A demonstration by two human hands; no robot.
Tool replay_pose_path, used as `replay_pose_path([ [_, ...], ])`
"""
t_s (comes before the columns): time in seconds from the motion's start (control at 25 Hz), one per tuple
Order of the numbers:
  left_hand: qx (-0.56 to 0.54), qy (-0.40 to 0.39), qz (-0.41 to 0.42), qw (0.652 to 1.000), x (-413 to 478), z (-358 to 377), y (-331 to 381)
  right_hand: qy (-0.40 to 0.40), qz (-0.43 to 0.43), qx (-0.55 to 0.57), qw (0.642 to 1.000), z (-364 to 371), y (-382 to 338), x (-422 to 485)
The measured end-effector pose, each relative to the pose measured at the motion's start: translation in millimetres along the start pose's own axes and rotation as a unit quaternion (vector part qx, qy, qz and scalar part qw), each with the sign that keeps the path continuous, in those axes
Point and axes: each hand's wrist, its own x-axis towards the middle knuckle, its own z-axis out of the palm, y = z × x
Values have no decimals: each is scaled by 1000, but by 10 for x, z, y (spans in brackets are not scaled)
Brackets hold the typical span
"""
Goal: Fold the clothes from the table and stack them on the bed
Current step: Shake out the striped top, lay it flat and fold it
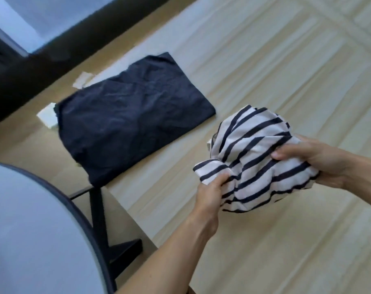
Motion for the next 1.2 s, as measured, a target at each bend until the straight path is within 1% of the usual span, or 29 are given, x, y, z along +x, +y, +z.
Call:
replay_pose_path([
  [0.04,-12,2,36,999,-62,-149,237,-47,-25,4,999,168,-235,15],
  [0.12,-30,20,135,990,-198,-524,723,-128,-70,-14,989,481,-695,151],
  [0.2,-17,69,251,965,-338,-908,1198,-160,-112,-33,980,741,-1091,353],
  [0.28,4,147,322,935,-409,-1338,1648,-162,-139,-17,977,1028,-1404,703],
  [0.36,62,217,336,914,-275,-1729,1936,-132,-146,-35,980,1278,-1517,1095],
  [0.4,98,240,325,910,-144,-1900,2010,-96,-142,-64,983,1349,-1477,1339],
  [0.44,132,260,301,908,3,-2056,2034,-41,-126,-106,985,1397,-1392,1595],
  [0.48,164,284,270,905,146,-2175,2017,26,-105,-171,979,1468,-1270,1812],
  [0.52,209,324,240,891,268,-2232,1988,105,-93,-241,960,1540,-1155,1947],
  [0.56,278,384,227,851,365,-2248,1944,173,-100,-312,929,1623,-1058,2037],
  [0.6,364,443,261,777,415,-2220,1920,227,-148,-370,889,1716,-992,2073],
  [0.64,449,462,333,689,447,-2180,1904,262,-234,-420,837,1815,-939,2070],
  [0.68,535,424,396,614,489,-2146,1880,266,-329,-470,775,1899,-885,2071],
  [0.72,628,352,411,559,549,-2131,1851,242,-387,-535,711,1966,-852,2058],
  [0.76,702,282,378,534,608,-2140,1826,197,-398,-606,660,1994,-794,2084],
  [0.8,746,225,309,545,674,-2187,1818,148,-364,-671,628,1978,-732,2142],
  [0.84,755,189,244,579,717,-2251,1809,110,-301,-721,615,1944,-683,2187],
  [0.88,739,181,211,613,719,-2305,1789,89,-247,-745,613,1920,-654,2210],
  [0.92,718,196,214,633,667,-2328,1767,88,-225,-744,623,1930,-663,2205],
  [0.96,688,220,242,648,555,-2345,1721,97,-236,-730,634,2009,-710,2147],
  [1.04,610,262,322,675,143,-2389,1539,118,-307,-680,656,2311,-823,1871],
  [1.08,565,294,352,686,-161,-2496,1396,113,-343,-648,670,2519,-849,1692],
  [1.12,526,335,370,689,-449,-2644,1237,99,-363,-613,694,2700,-851,1510],
  [1.16,494,392,368,683,-783,-2878,1048,69,-374,-576,723,2940,-832,1322],
  [1.2,472,456,350,668,-1089,-3144,846,35,-379,-543,749,3179,-795,1149],
])
